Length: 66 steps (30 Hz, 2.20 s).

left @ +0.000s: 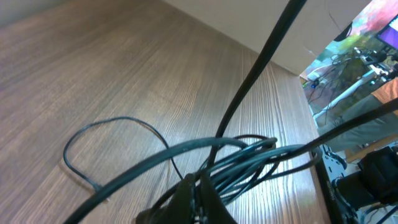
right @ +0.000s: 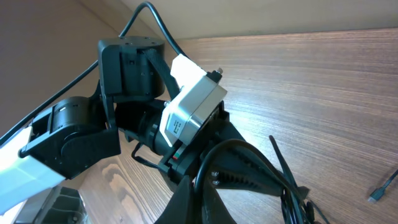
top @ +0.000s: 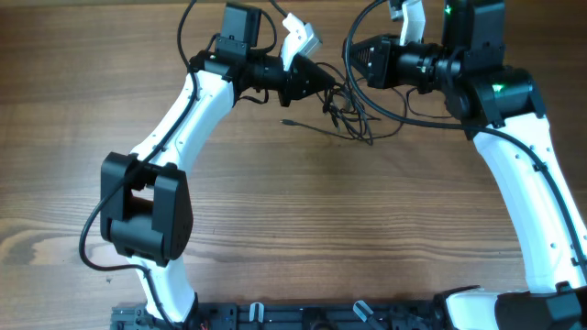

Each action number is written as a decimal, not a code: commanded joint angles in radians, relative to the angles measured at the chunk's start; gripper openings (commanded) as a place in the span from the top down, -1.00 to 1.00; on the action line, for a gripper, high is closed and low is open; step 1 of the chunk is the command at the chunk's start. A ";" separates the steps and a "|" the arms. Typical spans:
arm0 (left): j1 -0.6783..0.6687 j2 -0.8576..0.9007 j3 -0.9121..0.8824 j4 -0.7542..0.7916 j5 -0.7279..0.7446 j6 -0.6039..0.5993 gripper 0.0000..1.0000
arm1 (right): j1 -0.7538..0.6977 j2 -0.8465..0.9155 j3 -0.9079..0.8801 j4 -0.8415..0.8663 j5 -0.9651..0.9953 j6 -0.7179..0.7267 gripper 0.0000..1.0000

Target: Untangle cables

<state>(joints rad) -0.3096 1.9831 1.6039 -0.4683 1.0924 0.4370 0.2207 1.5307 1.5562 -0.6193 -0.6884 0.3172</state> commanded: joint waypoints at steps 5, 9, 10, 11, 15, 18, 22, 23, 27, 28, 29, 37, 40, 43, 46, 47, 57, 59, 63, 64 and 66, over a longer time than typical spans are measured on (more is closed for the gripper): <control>-0.002 0.013 0.017 -0.010 -0.012 0.004 -0.32 | 0.000 -0.003 0.009 0.010 -0.032 0.001 0.91; -0.002 0.013 0.017 -0.010 -0.012 0.004 -0.41 | 0.000 -0.003 0.009 0.011 -0.032 0.001 0.91; -0.002 0.013 0.017 -0.011 -0.012 0.003 -0.41 | 0.000 -0.003 0.009 0.012 -0.032 0.001 0.91; -0.002 0.013 0.017 -0.011 -0.012 0.004 -0.39 | 0.001 -0.003 0.009 0.013 -0.032 0.001 0.91; -0.003 0.013 0.017 -0.014 -0.008 0.004 -0.11 | 0.000 -0.003 0.009 0.017 -0.032 0.002 0.91; -0.003 0.013 0.016 -0.019 -0.008 0.004 0.19 | 0.000 -0.003 0.009 0.018 -0.032 0.005 0.91; -0.012 0.013 0.016 -0.023 -0.008 0.004 0.22 | 0.000 -0.003 0.009 0.035 -0.055 0.006 0.92; -0.015 0.013 0.016 -0.021 -0.008 0.005 0.28 | 0.000 -0.003 0.009 0.037 -0.055 0.011 0.92; -0.020 0.013 0.016 -0.021 -0.009 0.031 0.92 | 0.000 -0.003 0.009 0.043 -0.055 0.021 0.91; -0.019 0.013 0.016 -0.022 -0.012 0.030 0.92 | 0.000 -0.003 0.009 0.042 -0.055 0.021 0.91; -0.018 0.013 0.017 -0.022 -0.016 0.030 0.92 | 0.000 -0.003 0.009 0.042 -0.055 0.021 0.91; 0.059 0.013 0.017 -0.077 -0.035 0.026 0.92 | 0.000 -0.003 0.009 0.035 -0.003 0.020 0.91; 0.102 0.013 0.017 -0.137 -0.035 0.027 0.92 | 0.000 -0.003 0.009 0.026 0.046 0.022 0.91; 0.148 0.013 0.017 -0.181 -0.035 0.027 0.92 | 0.000 -0.003 0.009 -0.007 0.148 0.027 0.91; 0.191 0.008 0.017 -0.208 -0.034 0.027 0.92 | 0.000 -0.003 0.008 -0.060 0.273 0.027 0.91; 0.200 0.006 0.017 -0.212 -0.034 0.027 0.92 | 0.000 -0.003 0.008 -0.074 0.303 0.028 0.91; 0.264 -0.113 0.017 -0.222 -0.039 0.026 0.92 | 0.000 0.026 0.006 -0.245 0.732 0.079 0.91; 0.278 -0.142 0.017 -0.225 -0.055 0.026 0.92 | 0.000 0.029 0.006 -0.249 0.741 0.077 0.91; 0.309 -0.185 0.017 -0.249 -0.110 0.026 0.92 | -0.006 0.031 0.006 -0.261 0.818 0.100 0.91; 0.319 -0.192 0.017 -0.258 -0.118 0.026 0.92 | -0.014 0.031 0.006 -0.267 0.837 0.108 0.92; 0.341 -0.203 0.017 -0.280 -0.118 0.026 0.92 | -0.038 0.031 0.006 -0.276 0.838 0.108 0.91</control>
<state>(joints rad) -0.0147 1.8183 1.6039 -0.7265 1.0134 0.4507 0.2176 1.5459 1.5562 -0.8848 0.0433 0.3992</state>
